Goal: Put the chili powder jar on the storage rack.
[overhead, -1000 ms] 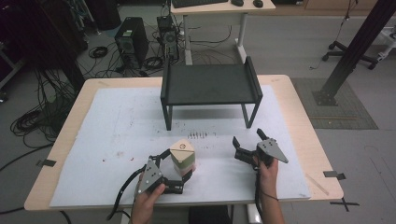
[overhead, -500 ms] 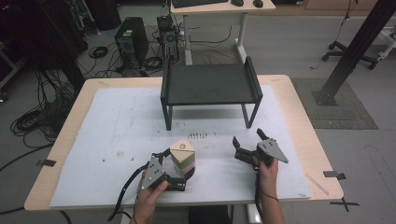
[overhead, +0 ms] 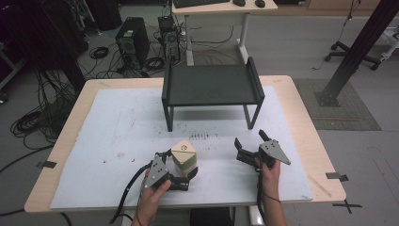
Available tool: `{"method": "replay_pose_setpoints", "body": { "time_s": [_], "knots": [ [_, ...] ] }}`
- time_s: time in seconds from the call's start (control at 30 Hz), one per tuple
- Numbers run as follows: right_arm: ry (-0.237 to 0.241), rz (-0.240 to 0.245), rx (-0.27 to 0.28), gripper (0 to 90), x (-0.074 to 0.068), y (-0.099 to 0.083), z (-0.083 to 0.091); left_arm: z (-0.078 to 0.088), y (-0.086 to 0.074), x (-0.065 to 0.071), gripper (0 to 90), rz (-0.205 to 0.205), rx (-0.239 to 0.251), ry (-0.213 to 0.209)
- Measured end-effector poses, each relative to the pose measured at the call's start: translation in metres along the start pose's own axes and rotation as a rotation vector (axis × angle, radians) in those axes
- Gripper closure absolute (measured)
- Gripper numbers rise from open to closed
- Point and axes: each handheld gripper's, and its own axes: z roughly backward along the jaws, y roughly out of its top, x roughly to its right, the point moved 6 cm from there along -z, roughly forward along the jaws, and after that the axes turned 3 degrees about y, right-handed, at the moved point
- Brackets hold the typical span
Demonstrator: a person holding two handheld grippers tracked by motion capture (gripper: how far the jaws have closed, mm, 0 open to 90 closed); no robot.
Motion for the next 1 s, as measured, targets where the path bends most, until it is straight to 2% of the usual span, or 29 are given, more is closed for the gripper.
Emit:
{"method": "replay_pose_setpoints", "body": {
  "time_s": [1.0],
  "knots": [
    [-0.002, -0.002, 0.001, 0.0, 0.0001, 0.0, 0.0002, 0.0008, 0.0003, 0.0009, 0.2, -0.011, 0.01, 0.004]
  ]
}}
